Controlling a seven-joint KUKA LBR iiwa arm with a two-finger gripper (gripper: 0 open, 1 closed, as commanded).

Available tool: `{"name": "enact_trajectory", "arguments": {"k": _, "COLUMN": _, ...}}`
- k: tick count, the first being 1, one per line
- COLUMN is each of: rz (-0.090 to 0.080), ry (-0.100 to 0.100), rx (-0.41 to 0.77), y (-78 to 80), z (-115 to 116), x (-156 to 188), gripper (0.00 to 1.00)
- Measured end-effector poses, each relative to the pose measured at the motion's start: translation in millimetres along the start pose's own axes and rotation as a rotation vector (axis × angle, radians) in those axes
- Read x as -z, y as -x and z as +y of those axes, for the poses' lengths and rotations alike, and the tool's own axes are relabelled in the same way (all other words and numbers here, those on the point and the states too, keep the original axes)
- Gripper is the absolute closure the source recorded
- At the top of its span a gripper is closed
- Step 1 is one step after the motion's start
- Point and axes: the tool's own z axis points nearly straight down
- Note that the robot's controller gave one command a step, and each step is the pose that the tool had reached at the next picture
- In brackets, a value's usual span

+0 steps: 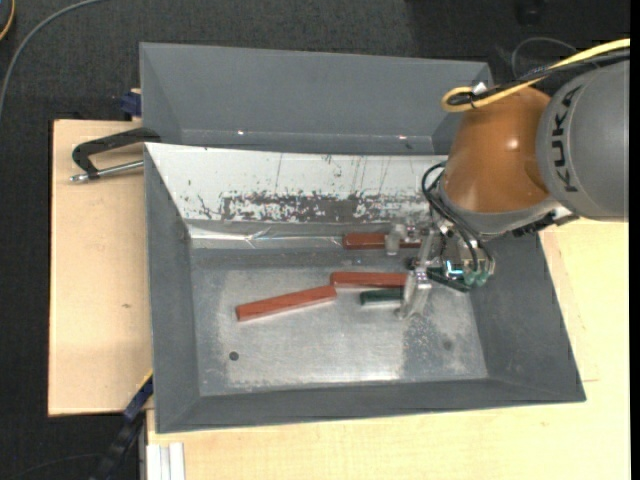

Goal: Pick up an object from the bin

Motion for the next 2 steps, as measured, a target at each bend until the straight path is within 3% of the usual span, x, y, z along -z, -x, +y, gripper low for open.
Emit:
{"name": "enact_trajectory", "arguments": {"k": 1, "rz": -0.003, "ry": 0.003, "rx": 0.127, "y": 10.4, "z": 87.2, "x": -63.7, "gripper": 0.00}}
{"name": "enact_trajectory", "arguments": {"k": 2, "rz": -0.006, "ry": 0.000, "rx": 0.127, "y": 11.0, "z": 88.3, "x": -62.9, "gripper": 0.00}}
